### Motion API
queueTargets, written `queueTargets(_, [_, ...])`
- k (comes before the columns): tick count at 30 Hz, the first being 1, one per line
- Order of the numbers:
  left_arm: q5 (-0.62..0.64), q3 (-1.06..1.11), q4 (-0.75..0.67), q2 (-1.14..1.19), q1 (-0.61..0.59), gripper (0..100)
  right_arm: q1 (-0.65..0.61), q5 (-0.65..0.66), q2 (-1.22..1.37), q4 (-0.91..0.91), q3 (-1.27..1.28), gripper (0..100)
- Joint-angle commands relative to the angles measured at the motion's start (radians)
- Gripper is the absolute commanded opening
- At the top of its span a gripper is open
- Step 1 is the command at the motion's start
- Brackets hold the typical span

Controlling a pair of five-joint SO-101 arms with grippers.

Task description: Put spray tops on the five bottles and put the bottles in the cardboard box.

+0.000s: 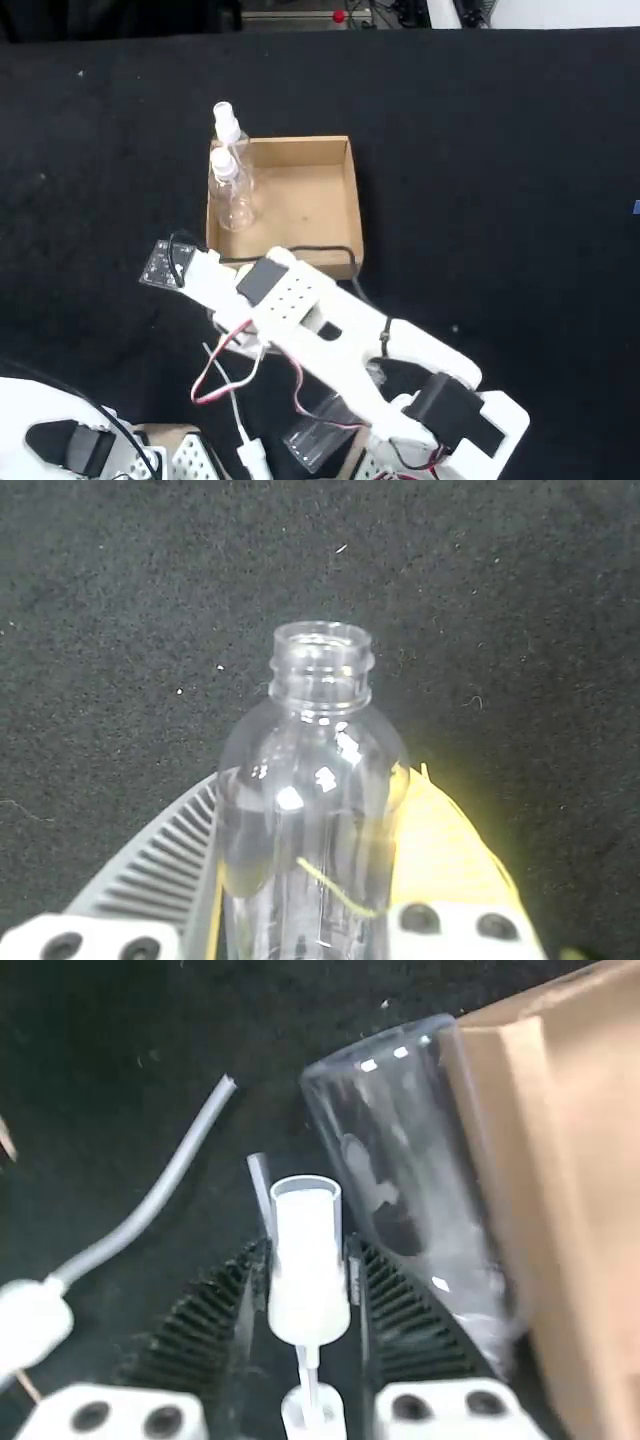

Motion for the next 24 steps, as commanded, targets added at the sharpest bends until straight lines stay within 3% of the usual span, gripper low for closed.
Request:
queueTargets(1, [0.002,-0.058,0.002,-0.017,-0.004,7,-0.091,-0.04,0.004,-0.104,0.019,6.4])
queueTargets(4, [0.002,-0.058,0.002,-0.017,-0.007,7,-0.101,-0.043,0.004,-0.126,0.038,7.8])
queueTargets(10, [0.002,-0.058,0.002,-0.017,-0.005,7,-0.103,-0.043,0.004,-0.061,0.045,20.0])
queueTargets(24, [0.002,-0.058,0.002,-0.017,-0.01,7,-0.097,-0.034,0.004,-0.098,0.076,19.8])
